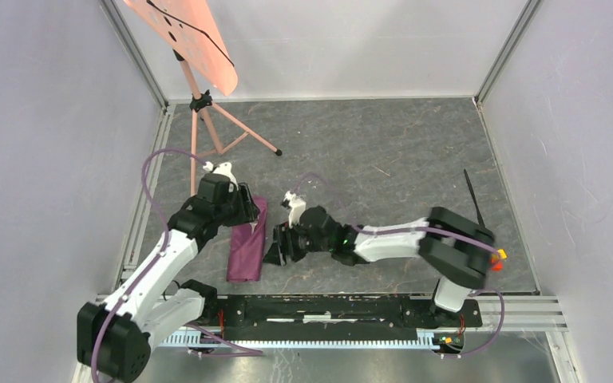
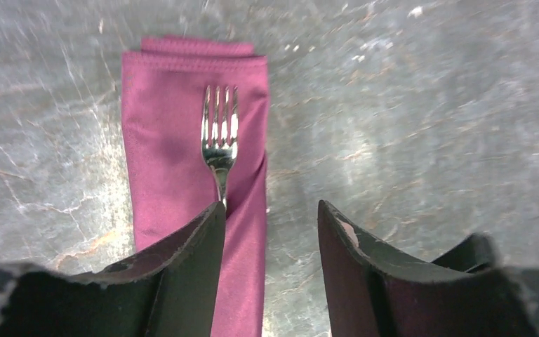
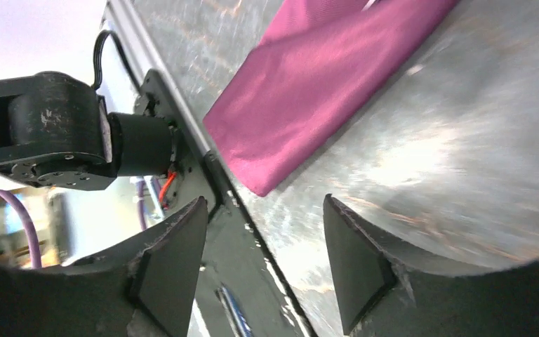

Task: Fold the napkin into a case and place the utensils inside
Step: Insert the fork into the folded napkin, then move the knife to the center of the board.

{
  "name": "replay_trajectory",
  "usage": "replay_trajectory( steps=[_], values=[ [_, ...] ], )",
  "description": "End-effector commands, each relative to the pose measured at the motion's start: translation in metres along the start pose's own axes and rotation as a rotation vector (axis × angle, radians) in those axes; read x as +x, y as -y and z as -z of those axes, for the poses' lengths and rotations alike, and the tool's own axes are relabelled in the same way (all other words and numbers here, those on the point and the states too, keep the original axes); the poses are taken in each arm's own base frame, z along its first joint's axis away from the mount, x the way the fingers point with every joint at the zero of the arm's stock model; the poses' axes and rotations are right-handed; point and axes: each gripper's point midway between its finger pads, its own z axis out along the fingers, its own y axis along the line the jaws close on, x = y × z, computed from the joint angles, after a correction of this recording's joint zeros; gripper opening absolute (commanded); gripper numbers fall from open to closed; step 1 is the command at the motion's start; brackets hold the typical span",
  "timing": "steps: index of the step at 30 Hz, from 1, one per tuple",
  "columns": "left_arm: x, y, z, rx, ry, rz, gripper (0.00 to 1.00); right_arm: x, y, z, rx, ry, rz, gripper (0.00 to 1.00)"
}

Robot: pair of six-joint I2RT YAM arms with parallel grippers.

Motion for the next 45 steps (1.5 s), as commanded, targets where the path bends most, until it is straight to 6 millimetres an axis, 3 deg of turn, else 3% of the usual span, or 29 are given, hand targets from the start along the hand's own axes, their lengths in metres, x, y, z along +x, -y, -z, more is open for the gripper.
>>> replay_trajectory(
  steps=[1, 3, 5, 6, 7, 10, 16, 19, 23, 28, 34, 38, 44, 45],
  values=[
    [-0.032, 0.022, 0.038, 0.101, 0.110, -0.069, 0.59, -0.062, 0.049, 0.070, 0.362, 0.084, 0.326, 0.73],
    [-0.038, 0.040, 0.054, 0.200, 0.140, -0.095, 0.63, -0.085, 0.098, 0.126, 0.614, 0.094, 0.435, 0.80],
    [-0.035, 0.061, 0.069, 0.333, 0.138, -0.124, 0.64, -0.105, 0.150, 0.189, 0.830, 0.101, 0.419, 0.85],
    [-0.033, 0.070, 0.074, 0.388, 0.135, -0.133, 0.65, -0.118, 0.177, 0.224, 0.921, 0.112, 0.374, 0.85],
    [-0.030, 0.080, 0.080, 0.447, 0.122, -0.135, 0.71, -0.126, 0.202, 0.258, 1.020, 0.126, 0.318, 0.85],
    [-0.025, 0.099, 0.090, 0.564, 0.094, -0.110, 0.82, -0.135, 0.253, 0.338, 1.211, 0.204, 0.128, 0.87],
    [-0.016, 0.116, 0.107, 0.696, 0.060, -0.079, 0.85, -0.123, 0.336, 0.435, 1.328, 0.327, -0.237, 0.88],
    [-0.008, 0.118, 0.115, 0.727, 0.039, -0.071, 0.85, -0.115, 0.363, 0.464, 1.376, 0.350, -0.321, 0.88],
    [-0.001, 0.120, 0.126, 0.765, 0.035, -0.049, 0.85, -0.098, 0.390, 0.489, 1.393, 0.335, -0.413, 0.88],
    [-0.005, 0.127, 0.142, 0.804, 0.033, -0.071, 0.85, -0.091, 0.407, 0.490, 1.340, 0.359, -0.450, 0.86],
    [-0.023, 0.138, 0.155, 0.819, 0.035, -0.082, 0.85, -0.092, 0.418, 0.491, 1.323, 0.380, -0.456, 0.82],
    [-0.029, 0.142, 0.157, 0.823, 0.041, -0.083, 0.84, -0.093, 0.418, 0.472, 1.223, 0.385, -0.468, 0.67],
    [-0.029, 0.140, 0.156, 0.810, 0.040, -0.061, 0.84, -0.076, 0.407, 0.440, 1.134, 0.369, -0.456, 0.29],
    [-0.028, 0.140, 0.156, 0.810, 0.036, -0.053, 0.83, -0.075, 0.404, 0.432, 1.120, 0.357, -0.445, 0.27]
  ],
)
